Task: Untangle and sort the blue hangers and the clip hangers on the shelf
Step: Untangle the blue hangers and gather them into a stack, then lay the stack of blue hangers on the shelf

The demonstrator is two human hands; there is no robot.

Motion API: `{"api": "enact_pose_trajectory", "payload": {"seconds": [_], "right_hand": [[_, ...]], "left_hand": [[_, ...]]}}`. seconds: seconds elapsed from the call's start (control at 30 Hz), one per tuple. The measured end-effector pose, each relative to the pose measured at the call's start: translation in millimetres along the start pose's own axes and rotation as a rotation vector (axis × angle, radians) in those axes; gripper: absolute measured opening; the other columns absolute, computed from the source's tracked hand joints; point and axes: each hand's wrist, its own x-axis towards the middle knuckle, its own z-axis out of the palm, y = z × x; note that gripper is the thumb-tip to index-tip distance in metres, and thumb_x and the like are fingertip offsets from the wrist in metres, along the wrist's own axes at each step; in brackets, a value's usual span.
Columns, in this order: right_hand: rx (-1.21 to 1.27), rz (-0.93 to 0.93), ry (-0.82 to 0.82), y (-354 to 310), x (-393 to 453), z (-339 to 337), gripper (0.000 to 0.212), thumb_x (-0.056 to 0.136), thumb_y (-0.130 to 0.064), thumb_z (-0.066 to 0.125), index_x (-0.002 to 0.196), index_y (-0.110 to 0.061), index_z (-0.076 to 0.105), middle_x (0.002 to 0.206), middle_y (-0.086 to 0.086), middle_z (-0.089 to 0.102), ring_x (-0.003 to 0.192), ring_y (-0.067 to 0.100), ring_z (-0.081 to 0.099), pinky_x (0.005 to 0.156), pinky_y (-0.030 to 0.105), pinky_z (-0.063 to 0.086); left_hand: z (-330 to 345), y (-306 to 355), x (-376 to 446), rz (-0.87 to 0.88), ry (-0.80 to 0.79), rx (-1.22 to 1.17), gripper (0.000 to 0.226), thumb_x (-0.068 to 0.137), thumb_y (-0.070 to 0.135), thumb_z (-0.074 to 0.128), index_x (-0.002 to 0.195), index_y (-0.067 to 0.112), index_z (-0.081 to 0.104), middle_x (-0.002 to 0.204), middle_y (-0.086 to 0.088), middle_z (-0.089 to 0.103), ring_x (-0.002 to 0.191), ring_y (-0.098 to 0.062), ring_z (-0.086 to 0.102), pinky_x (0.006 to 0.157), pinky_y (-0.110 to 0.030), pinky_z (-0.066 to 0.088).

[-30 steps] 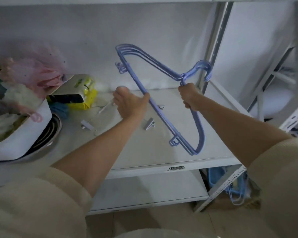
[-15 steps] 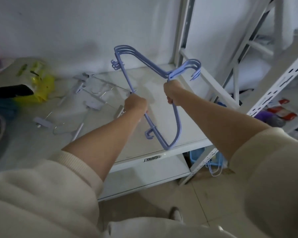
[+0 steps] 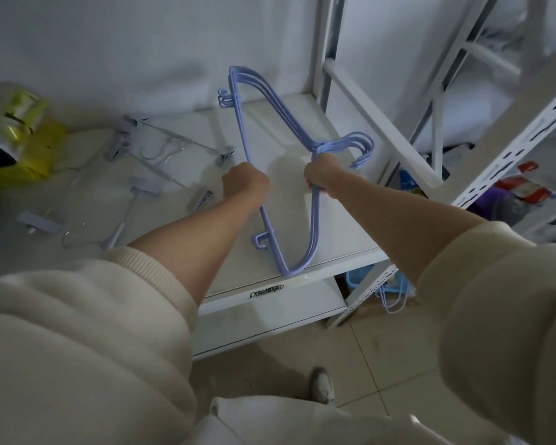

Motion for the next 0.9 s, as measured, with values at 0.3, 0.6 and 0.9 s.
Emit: {"api": "enact_pose_trajectory", "payload": {"seconds": [0.3,0.6,0.9], "right_hand": [[-0.55,-0.166,0.054,18,23,-11,0.005,0.091,-0.003,0.046,0.089,-0.005,0.05,0.062,0.004,0.036,0.056,0.019,0.042,0.046,0.025,0.032],[-0.613,-0.167,0.078,18,28,-16,0.031,0.087,-0.001,0.048,0.115,0.009,0.056,0.063,0.009,0.04,0.052,0.018,0.041,0.043,0.024,0.029],[-0.516,-0.274,0.26,-18,0,1,0.039,0.085,-0.01,0.051,0.123,-0.006,0.044,0.129,0.015,0.049,0.122,0.036,0.048,0.092,0.045,0.045]], "left_hand": [[30,9,8,0.043,-0.08,0.105,0.034,0.093,0.011,0.049,0.124,-0.001,0.055,0.125,-0.017,0.062,0.114,-0.032,0.061,0.088,-0.036,0.051],[30,9,16,0.093,-0.079,0.074,0.032,0.091,0.014,0.052,0.118,-0.002,0.057,0.123,-0.019,0.062,0.112,-0.034,0.061,0.086,-0.035,0.051],[-5,-5,14,0.101,-0.05,-0.056,0.036,0.091,0.026,0.047,0.115,0.002,0.057,0.112,-0.018,0.068,0.096,-0.034,0.069,0.075,-0.033,0.052]]}}
